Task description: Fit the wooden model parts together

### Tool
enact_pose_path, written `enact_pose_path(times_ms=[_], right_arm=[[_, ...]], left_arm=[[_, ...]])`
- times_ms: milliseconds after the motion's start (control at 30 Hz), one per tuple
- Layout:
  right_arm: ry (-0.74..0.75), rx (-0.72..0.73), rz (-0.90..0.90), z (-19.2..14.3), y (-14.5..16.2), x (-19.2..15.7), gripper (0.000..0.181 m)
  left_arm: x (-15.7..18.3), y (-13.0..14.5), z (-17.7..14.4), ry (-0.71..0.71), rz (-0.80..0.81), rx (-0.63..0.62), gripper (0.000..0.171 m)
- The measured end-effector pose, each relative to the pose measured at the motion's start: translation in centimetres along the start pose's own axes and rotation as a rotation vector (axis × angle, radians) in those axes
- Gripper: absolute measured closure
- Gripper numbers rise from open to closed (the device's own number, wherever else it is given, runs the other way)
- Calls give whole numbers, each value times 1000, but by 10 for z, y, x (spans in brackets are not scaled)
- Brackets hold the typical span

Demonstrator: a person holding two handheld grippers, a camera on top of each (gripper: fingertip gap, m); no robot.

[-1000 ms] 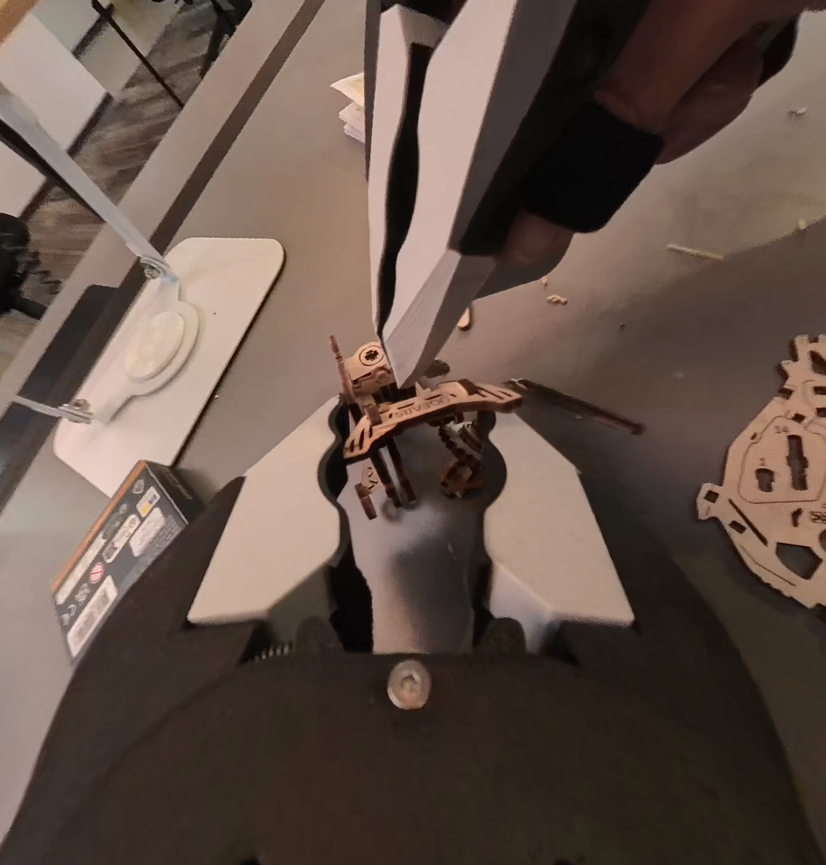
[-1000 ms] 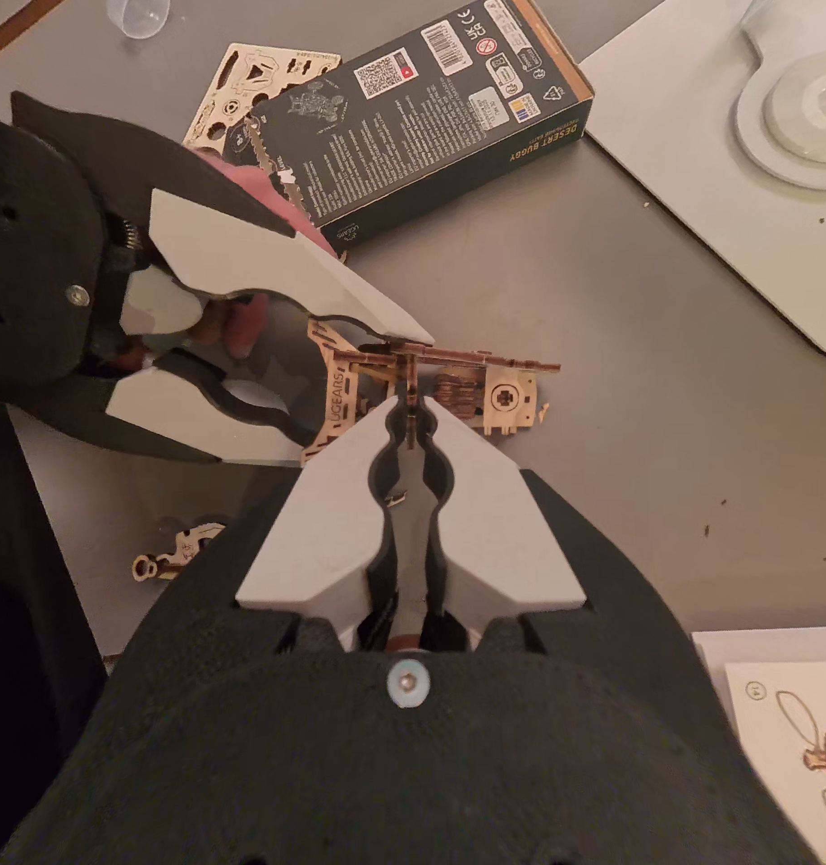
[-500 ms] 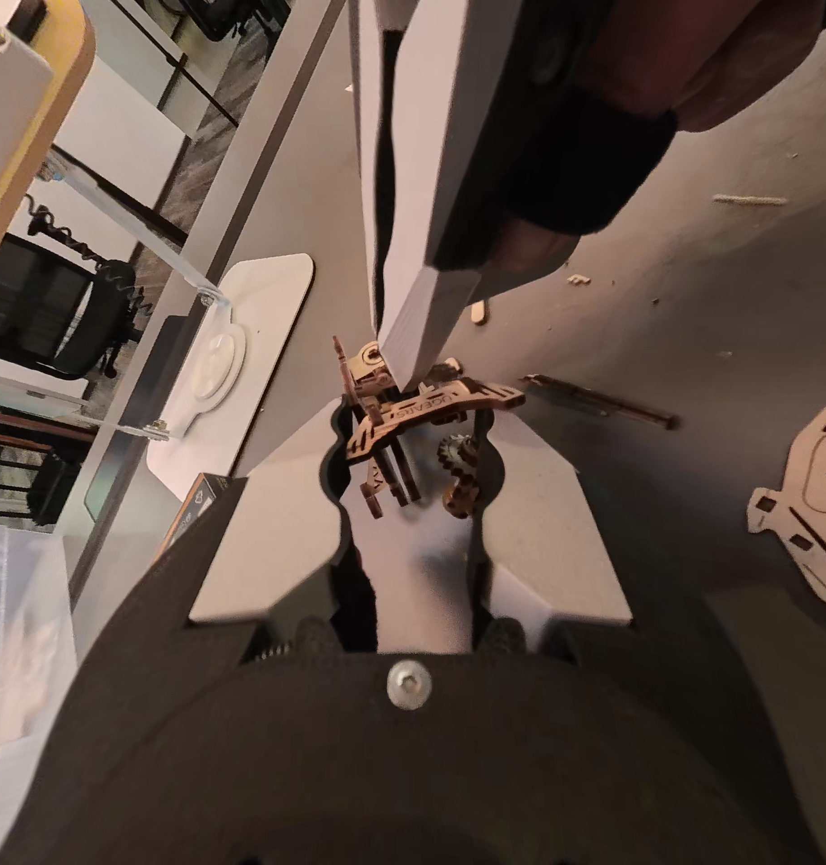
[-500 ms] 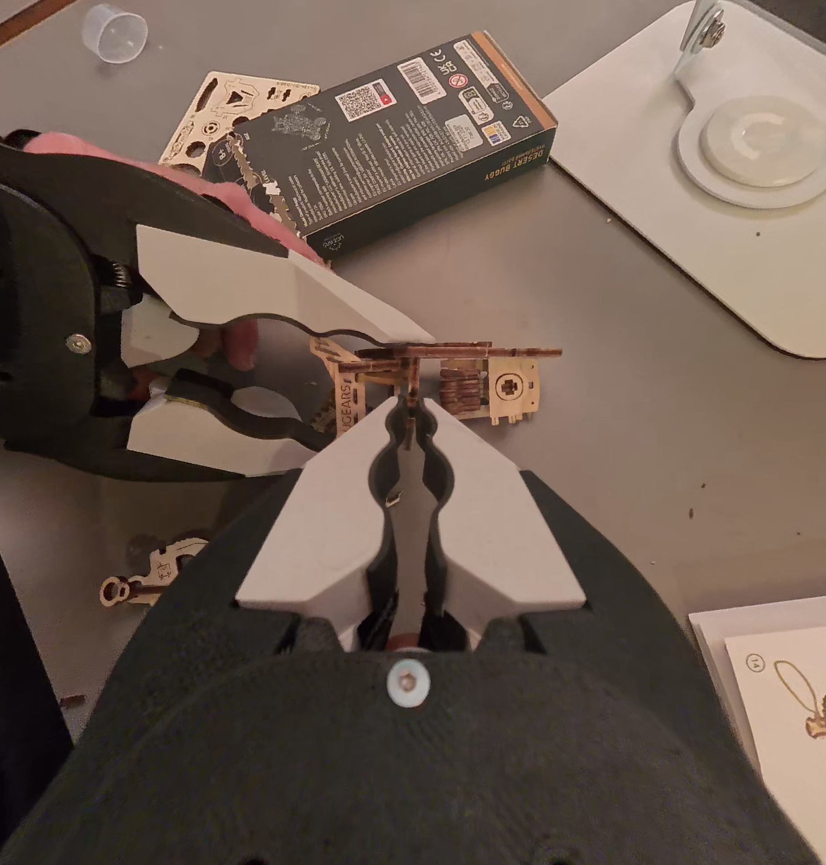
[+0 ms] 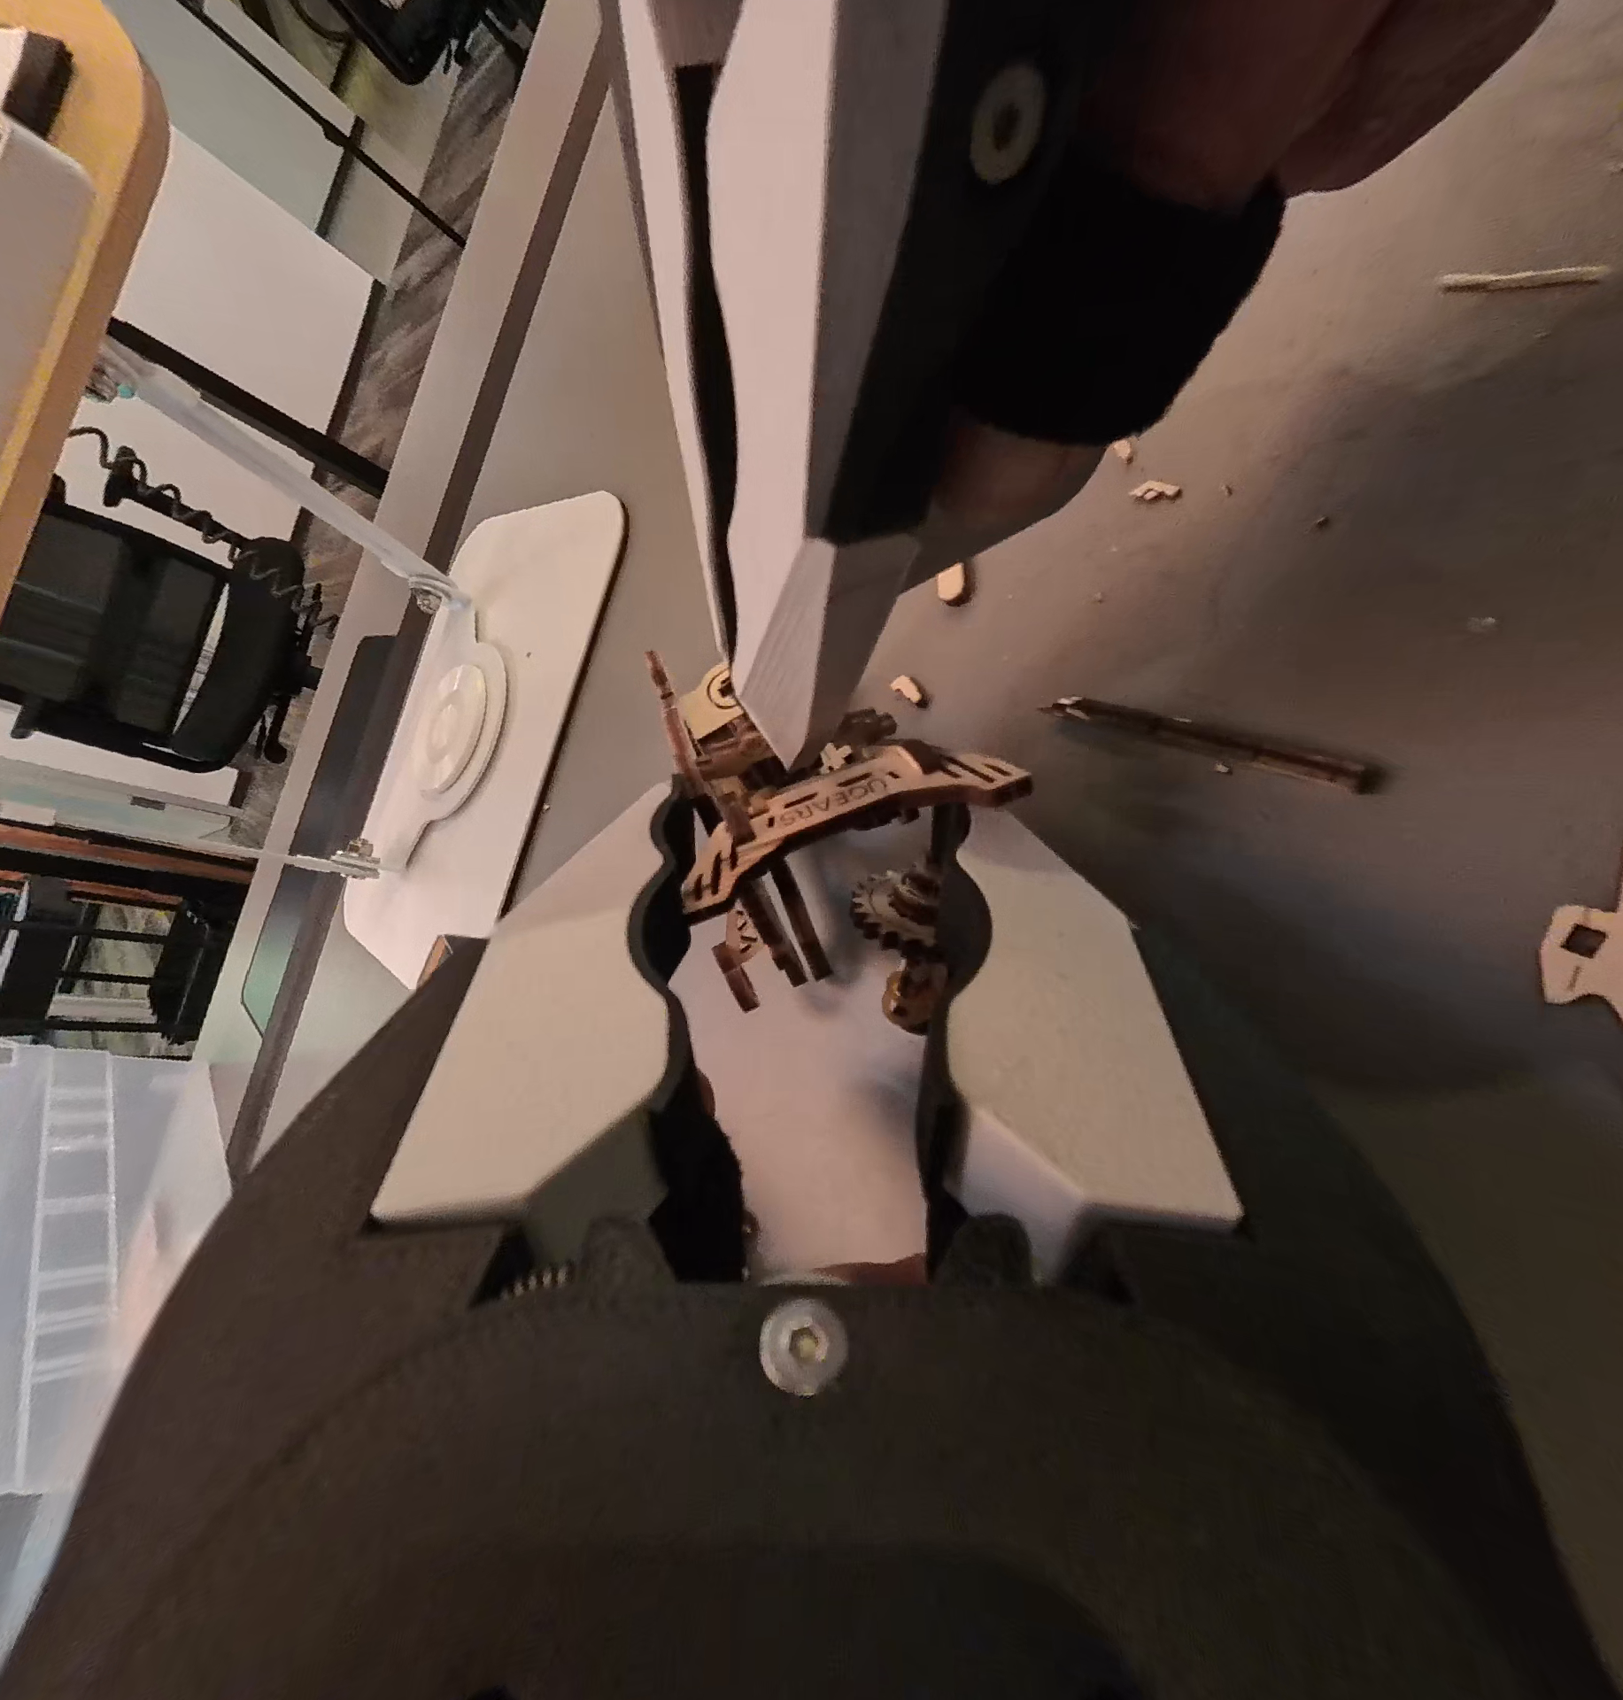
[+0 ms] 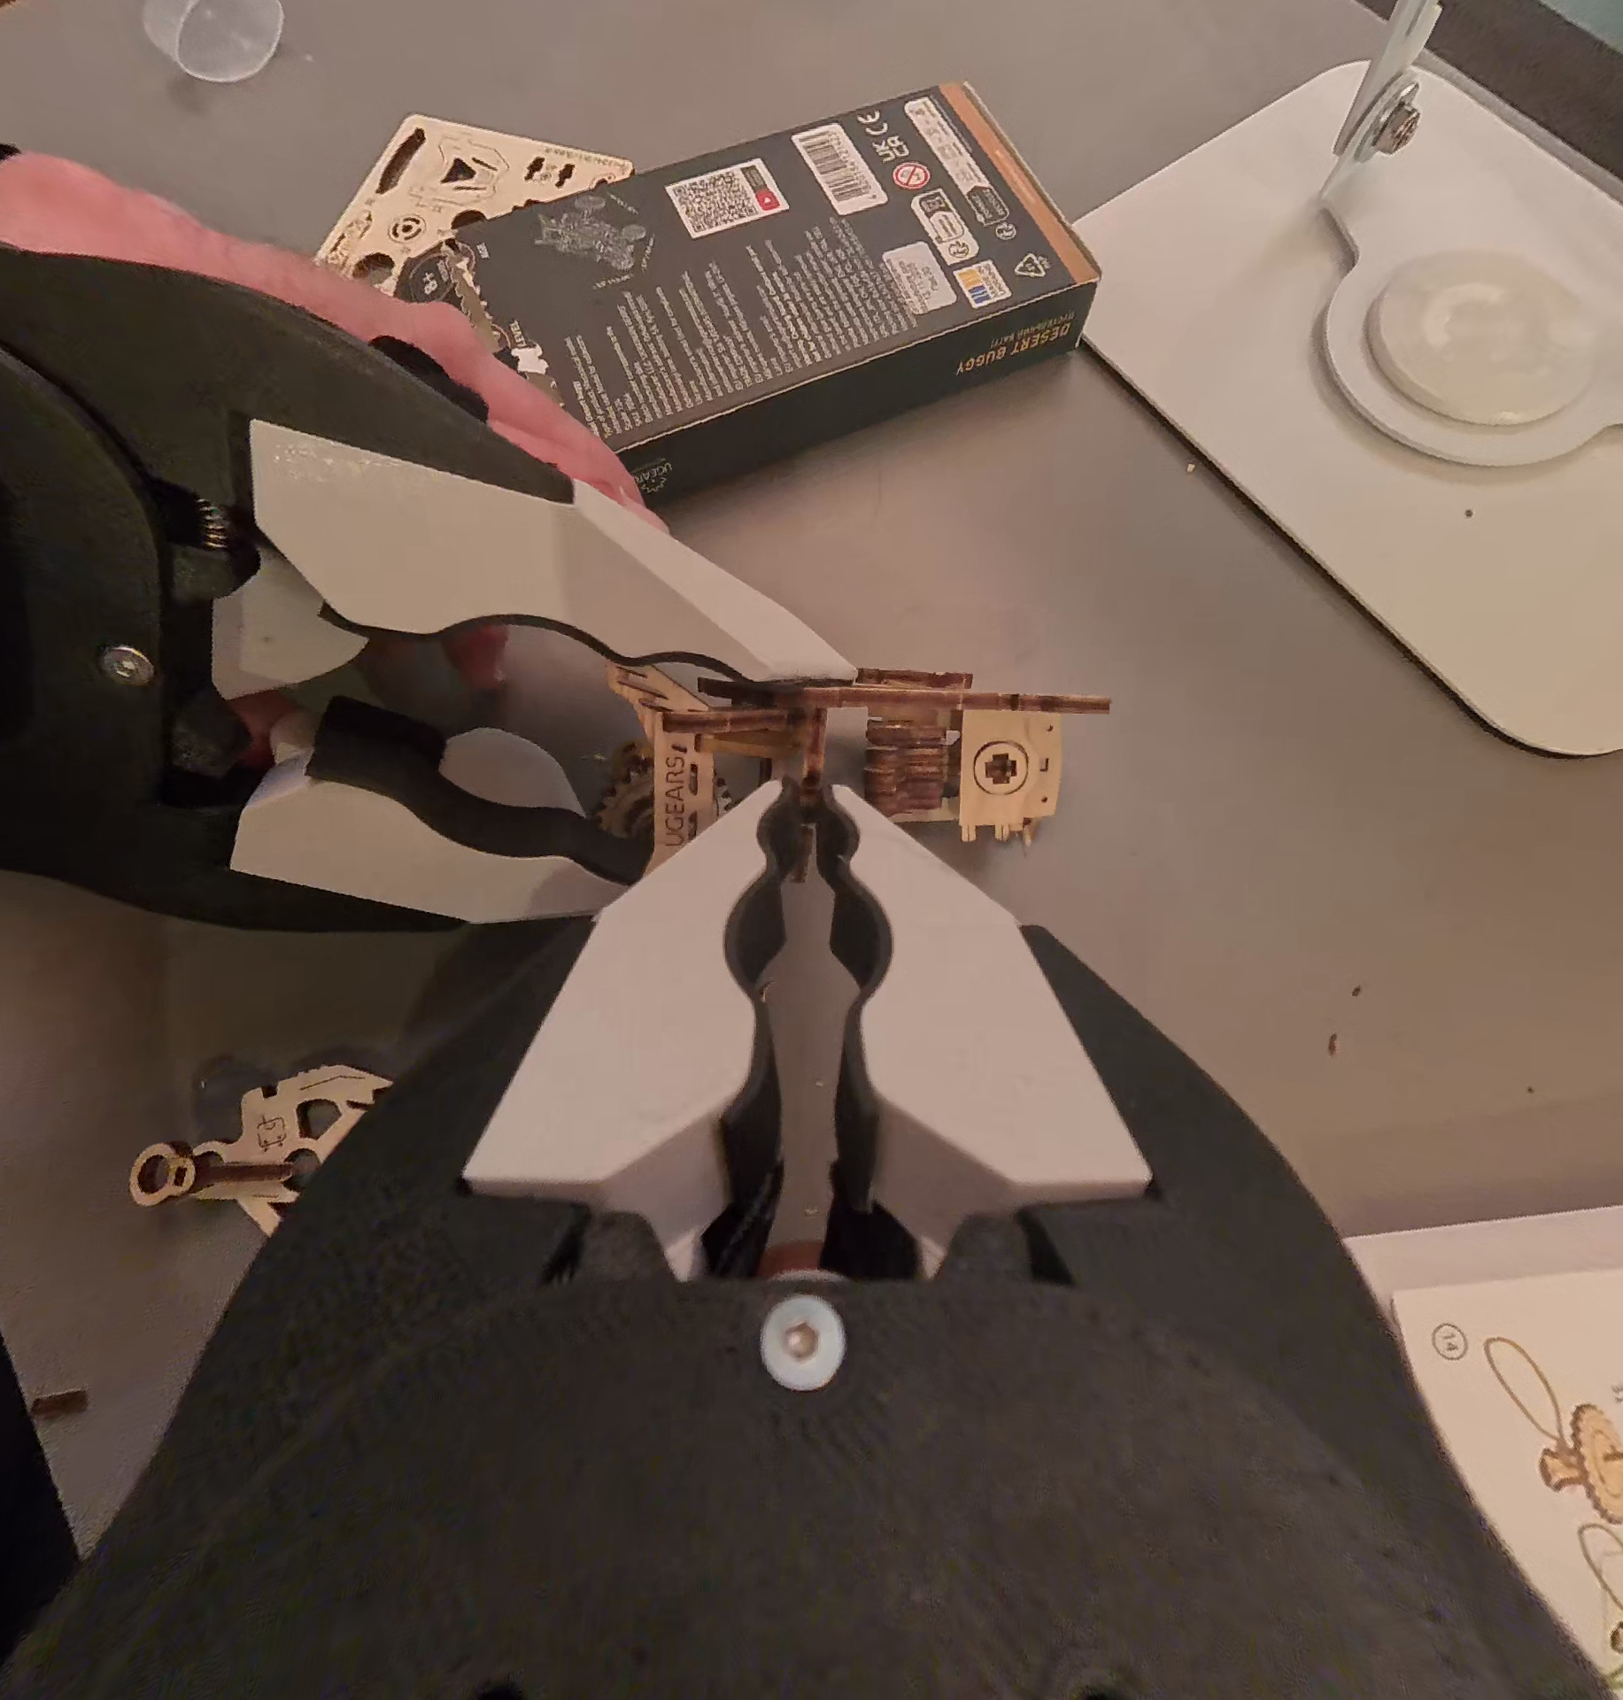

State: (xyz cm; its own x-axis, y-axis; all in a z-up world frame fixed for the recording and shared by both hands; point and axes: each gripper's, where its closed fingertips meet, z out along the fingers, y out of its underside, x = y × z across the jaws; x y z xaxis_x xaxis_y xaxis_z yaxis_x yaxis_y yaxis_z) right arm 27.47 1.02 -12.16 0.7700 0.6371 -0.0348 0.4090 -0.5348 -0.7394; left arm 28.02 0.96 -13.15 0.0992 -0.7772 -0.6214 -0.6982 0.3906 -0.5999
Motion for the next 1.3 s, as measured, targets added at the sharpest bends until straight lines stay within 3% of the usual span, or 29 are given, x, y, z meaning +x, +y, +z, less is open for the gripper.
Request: enact_pose_path(times_ms=[1300], right_arm=[[-16, 17, -124, 0, -12, 5, 181]], left_arm=[[-6, 6, 2, -16, 8, -32, 126]])
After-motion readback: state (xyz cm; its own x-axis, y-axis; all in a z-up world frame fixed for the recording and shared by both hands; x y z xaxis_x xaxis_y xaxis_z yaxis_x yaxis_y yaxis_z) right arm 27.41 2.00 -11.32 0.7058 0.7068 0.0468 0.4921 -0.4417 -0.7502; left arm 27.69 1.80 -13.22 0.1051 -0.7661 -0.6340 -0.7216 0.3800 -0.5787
